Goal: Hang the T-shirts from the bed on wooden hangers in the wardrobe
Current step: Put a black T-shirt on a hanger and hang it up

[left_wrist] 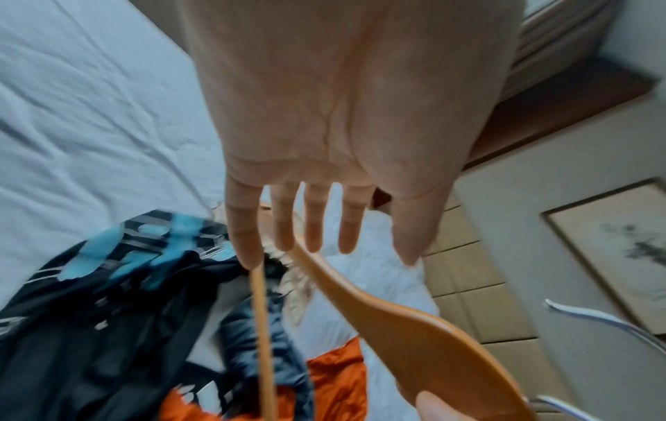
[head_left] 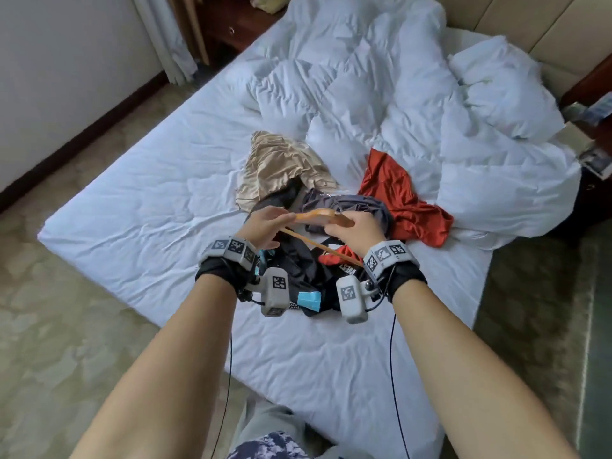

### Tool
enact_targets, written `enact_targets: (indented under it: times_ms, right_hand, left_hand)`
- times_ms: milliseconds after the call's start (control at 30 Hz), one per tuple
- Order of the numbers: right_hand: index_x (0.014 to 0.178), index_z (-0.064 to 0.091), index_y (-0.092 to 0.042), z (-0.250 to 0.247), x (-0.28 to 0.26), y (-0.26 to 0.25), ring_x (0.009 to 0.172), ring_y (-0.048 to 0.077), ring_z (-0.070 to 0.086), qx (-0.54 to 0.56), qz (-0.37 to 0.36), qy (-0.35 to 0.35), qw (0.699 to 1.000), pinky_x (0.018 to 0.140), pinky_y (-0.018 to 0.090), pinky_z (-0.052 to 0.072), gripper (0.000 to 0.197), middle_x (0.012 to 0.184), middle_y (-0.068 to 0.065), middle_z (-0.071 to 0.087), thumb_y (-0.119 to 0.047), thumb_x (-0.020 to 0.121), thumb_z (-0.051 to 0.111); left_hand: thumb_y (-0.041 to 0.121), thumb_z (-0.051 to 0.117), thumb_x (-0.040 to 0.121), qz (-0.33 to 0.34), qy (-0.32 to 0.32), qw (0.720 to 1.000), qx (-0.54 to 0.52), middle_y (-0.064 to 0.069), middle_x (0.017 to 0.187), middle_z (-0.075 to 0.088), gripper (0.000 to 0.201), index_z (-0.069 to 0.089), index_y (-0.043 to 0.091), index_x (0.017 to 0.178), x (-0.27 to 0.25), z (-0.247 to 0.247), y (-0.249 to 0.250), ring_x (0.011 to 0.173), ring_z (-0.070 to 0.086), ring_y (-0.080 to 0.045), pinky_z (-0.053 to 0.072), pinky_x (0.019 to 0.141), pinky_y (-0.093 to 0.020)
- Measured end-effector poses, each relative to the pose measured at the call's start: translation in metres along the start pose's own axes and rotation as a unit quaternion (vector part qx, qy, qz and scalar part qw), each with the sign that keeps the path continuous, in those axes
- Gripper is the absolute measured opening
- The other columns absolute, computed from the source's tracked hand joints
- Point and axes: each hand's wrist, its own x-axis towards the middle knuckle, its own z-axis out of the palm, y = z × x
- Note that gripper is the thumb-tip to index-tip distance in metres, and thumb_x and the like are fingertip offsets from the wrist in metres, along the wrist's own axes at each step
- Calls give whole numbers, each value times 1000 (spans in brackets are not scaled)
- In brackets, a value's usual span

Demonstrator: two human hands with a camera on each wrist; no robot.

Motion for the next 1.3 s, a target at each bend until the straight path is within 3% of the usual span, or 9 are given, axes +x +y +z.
enact_targets:
  times_ms: [134,267,401,501,668,801,868,1068,1302]
  right_hand:
    - [80,68,-2,25,30,19,66,23,55,-10,76,-6,997,62,33,40,23,69,10,65,-24,84,69]
    - [80,64,-12,50,53,43,67,21,54,-15,128,-38,991,65,32,42,28,69,0,60,-39,86,67]
    - [80,61,-14,82,72,79,79,29,59,-43,157,-58,985,71,34,46,13,77,5,64,-24,86,66]
    - [80,61,-18,105,80,104,83,27,62,-34,188,-61,980,77,35,48,7,83,5,67,-20,83,67]
    - [73,51,-21,137,96,141,75,22,58,-33,208,-79,974,73,34,45,18,78,0,62,-17,79,68]
    - [73,47,-19,157,107,162,65,20,47,-49,191,-105,975,63,32,38,23,70,-1,52,-13,77,69]
    - [80,51,-16,163,112,170,66,20,47,-53,189,-118,974,65,32,39,19,73,-1,52,-13,77,70]
    - [101,64,-18,172,127,180,90,24,64,-59,219,-190,955,85,34,50,28,96,2,69,-26,76,72]
    - [82,64,-25,176,134,183,86,28,68,5,245,-195,950,91,46,56,34,82,1,69,-37,52,72]
  left_hand:
    - [32,60,97,-139,-13,989,-53,-9,131,58,31,58,14,123,38,-4,-37,117,54,-24,51,95,-44]
    - [31,54,100,-260,-44,959,-105,-14,134,57,29,55,10,120,73,2,-81,111,54,-27,45,102,-48]
    - [27,42,104,-363,-65,920,-132,-24,128,58,30,54,0,106,100,5,-124,105,56,-32,36,113,-45]
    - [26,40,105,-383,-36,912,-144,-25,133,55,44,44,-7,134,117,10,-160,118,56,-37,36,113,-47]
    - [30,49,99,-417,9,896,-154,-21,135,52,48,40,-1,134,145,18,-218,117,59,-41,42,105,-53]
    - [31,50,100,-423,35,900,-96,-19,149,39,57,33,2,147,160,23,-239,109,52,-33,46,77,-37]
    - [33,47,102,-416,17,905,-86,-21,154,32,60,28,3,151,165,27,-244,102,51,-33,44,79,-42]
    - [33,54,99,-420,50,888,-180,-14,154,35,64,31,3,151,181,32,-256,139,40,-35,39,110,-52]
    - [22,67,91,-367,102,899,-215,-13,110,58,46,54,0,130,191,29,-241,81,61,-26,55,69,-36]
